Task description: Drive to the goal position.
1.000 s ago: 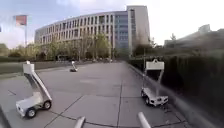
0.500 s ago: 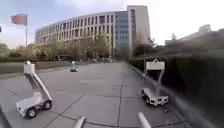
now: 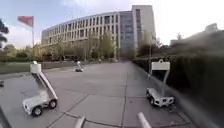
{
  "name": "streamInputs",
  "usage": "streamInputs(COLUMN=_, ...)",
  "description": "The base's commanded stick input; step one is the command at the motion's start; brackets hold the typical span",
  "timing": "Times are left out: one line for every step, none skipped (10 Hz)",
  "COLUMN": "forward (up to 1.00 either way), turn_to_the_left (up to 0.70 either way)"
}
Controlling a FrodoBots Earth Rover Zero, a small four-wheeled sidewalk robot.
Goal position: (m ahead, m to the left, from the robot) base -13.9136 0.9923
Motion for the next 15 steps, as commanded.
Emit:
streamInputs(forward=0.00, turn_to_the_left=0.45)
streamInputs(forward=0.00, turn_to_the_left=0.45)
streamInputs(forward=0.00, turn_to_the_left=0.45)
streamInputs(forward=0.00, turn_to_the_left=0.45)
streamInputs(forward=0.00, turn_to_the_left=0.45)
streamInputs(forward=0.00, turn_to_the_left=0.45)
streamInputs(forward=0.00, turn_to_the_left=0.45)
streamInputs(forward=0.00, turn_to_the_left=0.45)
streamInputs(forward=0.00, turn_to_the_left=0.45)
streamInputs(forward=0.00, turn_to_the_left=0.45)
streamInputs(forward=0.00, turn_to_the_left=0.45)
streamInputs(forward=0.00, turn_to_the_left=0.45)
streamInputs(forward=0.00, turn_to_the_left=0.45)
streamInputs(forward=0.00, turn_to_the_left=0.45)
streamInputs(forward=0.00, turn_to_the_left=0.45)
